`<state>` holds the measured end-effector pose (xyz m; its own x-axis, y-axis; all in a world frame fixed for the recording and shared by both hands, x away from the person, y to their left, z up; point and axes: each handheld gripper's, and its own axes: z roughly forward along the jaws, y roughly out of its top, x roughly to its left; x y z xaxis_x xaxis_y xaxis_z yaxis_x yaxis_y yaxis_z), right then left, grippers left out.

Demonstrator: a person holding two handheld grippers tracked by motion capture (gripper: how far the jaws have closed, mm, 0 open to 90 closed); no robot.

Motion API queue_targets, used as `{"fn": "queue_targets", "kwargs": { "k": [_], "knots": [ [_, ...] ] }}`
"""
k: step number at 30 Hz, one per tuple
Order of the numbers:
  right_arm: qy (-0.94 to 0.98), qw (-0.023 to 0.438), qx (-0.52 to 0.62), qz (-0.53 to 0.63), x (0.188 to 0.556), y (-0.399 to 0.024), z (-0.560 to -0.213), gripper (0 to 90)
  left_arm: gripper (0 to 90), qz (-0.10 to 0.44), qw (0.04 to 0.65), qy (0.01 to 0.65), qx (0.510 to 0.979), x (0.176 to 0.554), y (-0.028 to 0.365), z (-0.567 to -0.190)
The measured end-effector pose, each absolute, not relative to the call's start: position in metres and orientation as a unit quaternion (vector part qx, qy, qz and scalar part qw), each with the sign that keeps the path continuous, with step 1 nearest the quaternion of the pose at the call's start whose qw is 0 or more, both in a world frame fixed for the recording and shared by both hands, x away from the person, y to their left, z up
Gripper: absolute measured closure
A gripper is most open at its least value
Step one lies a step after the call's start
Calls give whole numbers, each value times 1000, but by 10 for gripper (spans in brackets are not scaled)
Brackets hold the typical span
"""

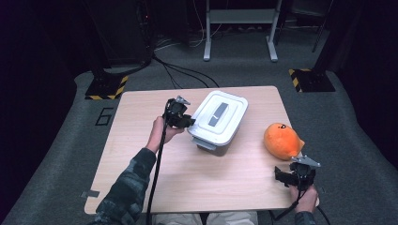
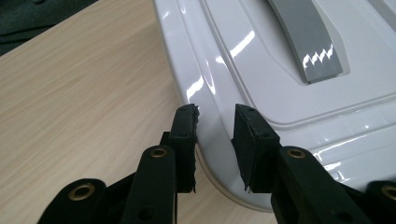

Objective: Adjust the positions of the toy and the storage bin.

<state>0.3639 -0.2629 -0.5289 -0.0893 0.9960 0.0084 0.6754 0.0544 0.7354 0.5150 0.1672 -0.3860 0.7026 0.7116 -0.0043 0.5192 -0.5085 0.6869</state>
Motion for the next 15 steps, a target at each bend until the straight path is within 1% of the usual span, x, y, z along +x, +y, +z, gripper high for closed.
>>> {"fn": "queue_targets", "kwargs": {
  "k": [15],
  "knots": [
    [674,270,619,299,364,-263,-529,74,691,138,348,356,856,491,198,-386]
  ]
}}
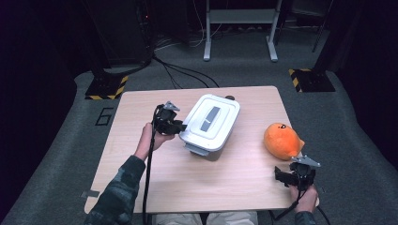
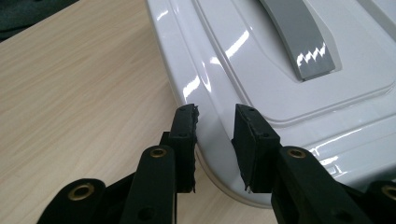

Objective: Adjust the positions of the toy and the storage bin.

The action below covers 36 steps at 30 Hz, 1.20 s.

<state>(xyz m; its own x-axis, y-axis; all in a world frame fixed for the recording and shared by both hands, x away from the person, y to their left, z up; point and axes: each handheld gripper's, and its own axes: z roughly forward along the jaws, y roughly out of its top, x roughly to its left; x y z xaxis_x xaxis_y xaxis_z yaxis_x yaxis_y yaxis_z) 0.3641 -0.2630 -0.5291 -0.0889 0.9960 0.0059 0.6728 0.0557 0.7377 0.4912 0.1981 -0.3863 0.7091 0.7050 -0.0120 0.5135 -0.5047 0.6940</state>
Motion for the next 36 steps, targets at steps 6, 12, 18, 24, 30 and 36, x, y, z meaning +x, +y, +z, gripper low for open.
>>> {"fn": "queue_targets", "kwargs": {
  "k": [6,12,18,24,30,36],
  "knots": [
    [675,268,619,299,364,-263,-529,75,693,138,342,354,860,483,209,-385],
    [675,269,619,299,364,-263,-529,75,675,137,341,354,860,476,217,-385],
    [675,268,619,299,364,-263,-529,75,262,142,342,378,849,476,218,-382],
    [674,267,620,300,364,-263,-529,78,77,139,372,398,827,481,209,-374],
    [674,267,619,300,364,-263,-529,79,0,146,380,397,823,486,183,-368],
    [674,267,619,301,364,-263,-529,80,0,136,383,398,823,496,153,-369]
  ]
}}
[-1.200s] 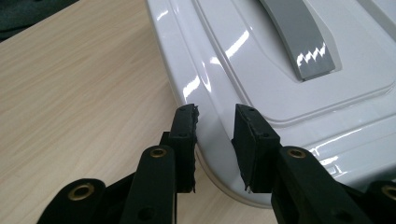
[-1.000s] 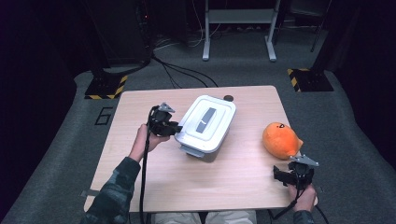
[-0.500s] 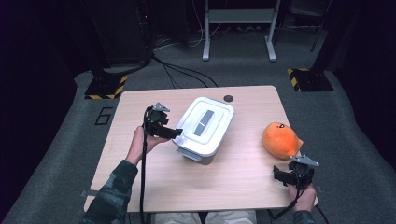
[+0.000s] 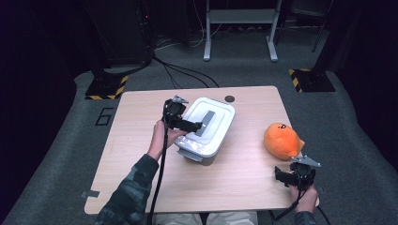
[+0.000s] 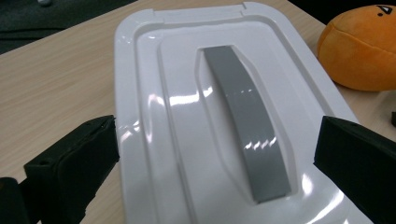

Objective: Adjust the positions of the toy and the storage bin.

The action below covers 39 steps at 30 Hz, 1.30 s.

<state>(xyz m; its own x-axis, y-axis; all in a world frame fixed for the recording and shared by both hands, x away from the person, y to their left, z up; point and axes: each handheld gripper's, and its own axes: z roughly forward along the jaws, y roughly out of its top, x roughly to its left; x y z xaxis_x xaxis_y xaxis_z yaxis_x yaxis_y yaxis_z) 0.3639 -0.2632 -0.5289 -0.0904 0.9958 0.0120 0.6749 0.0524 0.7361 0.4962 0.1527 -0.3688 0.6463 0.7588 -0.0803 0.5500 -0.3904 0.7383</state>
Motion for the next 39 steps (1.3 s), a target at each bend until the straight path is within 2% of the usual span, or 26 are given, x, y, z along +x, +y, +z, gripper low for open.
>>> {"fn": "queue_targets", "kwargs": {
  "k": [5,7,8,10,11,13,15,19,20,23,39],
  "knots": [
    [675,267,619,301,364,-263,-529,82,13,143,362,391,834,504,130,-375],
    [675,268,618,301,364,-263,-529,83,96,144,360,389,836,506,125,-378],
    [675,267,619,301,364,-263,-529,83,174,145,360,389,836,506,124,-379],
    [675,267,618,302,364,-263,-529,84,228,146,361,385,837,506,120,-381],
    [675,267,618,302,364,-263,-529,84,327,152,358,386,836,505,117,-382],
    [675,267,618,302,364,-263,-529,84,344,152,355,387,838,505,116,-383],
    [675,267,618,302,364,-263,-529,84,439,166,352,390,835,505,113,-385],
    [676,268,617,302,364,-263,-529,85,506,174,347,383,838,503,110,-385],
    [676,267,617,302,364,-263,-529,85,556,174,347,383,838,503,110,-385],
    [675,267,618,302,364,-263,-529,85,597,174,355,380,836,500,108,-388],
    [675,269,617,302,364,-263,-529,87,657,152,361,358,847,496,119,-387]
  ]
}}
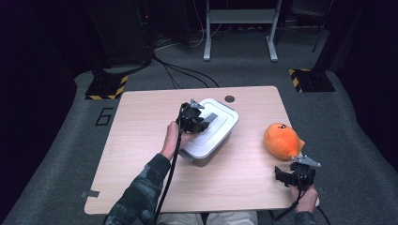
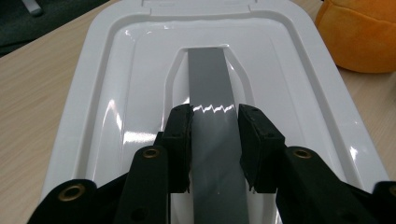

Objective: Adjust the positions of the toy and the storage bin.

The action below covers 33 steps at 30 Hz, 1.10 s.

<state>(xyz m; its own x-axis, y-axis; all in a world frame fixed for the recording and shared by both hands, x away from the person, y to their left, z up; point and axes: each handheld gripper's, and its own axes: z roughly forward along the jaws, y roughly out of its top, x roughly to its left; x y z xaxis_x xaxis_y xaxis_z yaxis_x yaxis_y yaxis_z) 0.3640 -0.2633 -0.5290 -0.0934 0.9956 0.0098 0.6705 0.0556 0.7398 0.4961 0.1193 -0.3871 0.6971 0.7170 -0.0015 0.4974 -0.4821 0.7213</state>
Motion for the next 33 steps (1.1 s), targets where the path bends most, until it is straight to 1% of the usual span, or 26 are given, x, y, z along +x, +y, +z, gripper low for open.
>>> {"fn": "queue_targets", "kwargs": {
  "k": [7,33],
  "knots": [
    [675,270,617,302,364,-263,-529,90,664,156,354,342,856,488,118,-386],
    [675,269,618,300,364,-263,-529,92,664,117,363,303,874,457,132,-386]
  ]
}}
